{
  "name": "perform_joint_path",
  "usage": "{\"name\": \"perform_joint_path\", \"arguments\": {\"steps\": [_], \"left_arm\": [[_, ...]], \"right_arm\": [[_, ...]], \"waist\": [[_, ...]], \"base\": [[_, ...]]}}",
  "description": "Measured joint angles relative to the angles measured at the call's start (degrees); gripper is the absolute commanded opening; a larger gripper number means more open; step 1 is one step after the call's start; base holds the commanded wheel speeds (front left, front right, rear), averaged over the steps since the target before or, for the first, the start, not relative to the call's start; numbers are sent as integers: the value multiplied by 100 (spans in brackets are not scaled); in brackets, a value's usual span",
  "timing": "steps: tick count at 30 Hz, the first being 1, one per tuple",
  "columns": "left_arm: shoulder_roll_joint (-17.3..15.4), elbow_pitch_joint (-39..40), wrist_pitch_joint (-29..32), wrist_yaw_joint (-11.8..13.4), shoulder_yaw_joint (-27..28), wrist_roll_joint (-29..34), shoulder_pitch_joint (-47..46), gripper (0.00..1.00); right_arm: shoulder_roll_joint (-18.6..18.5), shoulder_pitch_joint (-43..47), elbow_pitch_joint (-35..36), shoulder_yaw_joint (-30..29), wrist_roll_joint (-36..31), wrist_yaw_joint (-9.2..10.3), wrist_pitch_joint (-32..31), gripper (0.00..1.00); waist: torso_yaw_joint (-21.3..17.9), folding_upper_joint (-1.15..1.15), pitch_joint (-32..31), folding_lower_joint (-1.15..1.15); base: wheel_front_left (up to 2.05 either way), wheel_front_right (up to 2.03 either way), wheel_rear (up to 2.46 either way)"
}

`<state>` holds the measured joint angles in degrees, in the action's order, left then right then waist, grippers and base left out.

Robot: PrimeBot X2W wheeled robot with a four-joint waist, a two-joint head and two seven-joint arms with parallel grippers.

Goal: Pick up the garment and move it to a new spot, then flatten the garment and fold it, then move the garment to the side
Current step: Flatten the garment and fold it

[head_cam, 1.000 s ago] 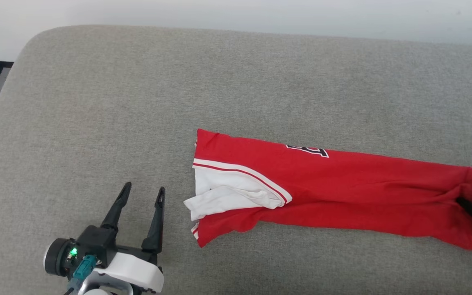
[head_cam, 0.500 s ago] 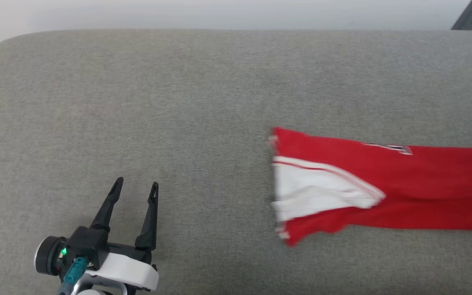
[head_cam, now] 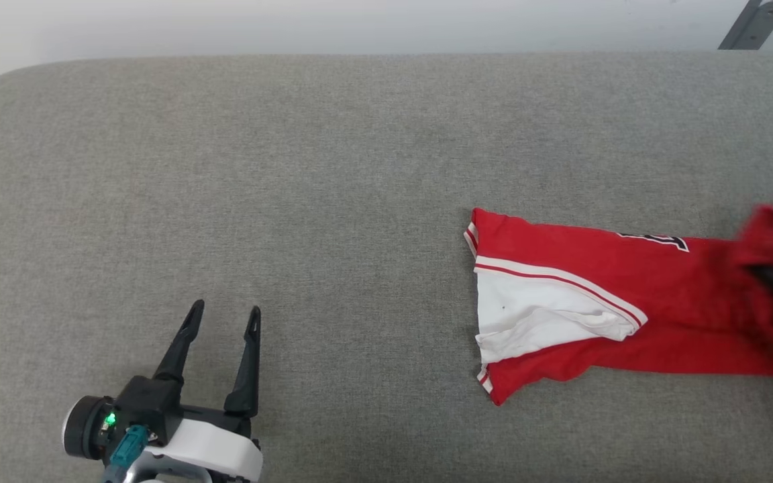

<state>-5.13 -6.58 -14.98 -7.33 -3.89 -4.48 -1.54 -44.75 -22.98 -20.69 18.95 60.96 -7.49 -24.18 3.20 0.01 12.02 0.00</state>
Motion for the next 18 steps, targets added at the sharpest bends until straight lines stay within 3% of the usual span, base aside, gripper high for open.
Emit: {"name": "perform_joint_path", "arguments": {"steps": [8,18], "left_arm": [[127,-107,0,-7,-105,-64,-36,100],[202,-163,1,-8,-283,-183,-163,100]], "right_arm": [[871,112,1566,487,-578,0,-791,0],[1673,-224,1629,567,-1426,0,-1020,0]], "waist": [[231,0,54,0],[686,0,285,0]], "base": [[0,0,0],[0,0,0]]}}
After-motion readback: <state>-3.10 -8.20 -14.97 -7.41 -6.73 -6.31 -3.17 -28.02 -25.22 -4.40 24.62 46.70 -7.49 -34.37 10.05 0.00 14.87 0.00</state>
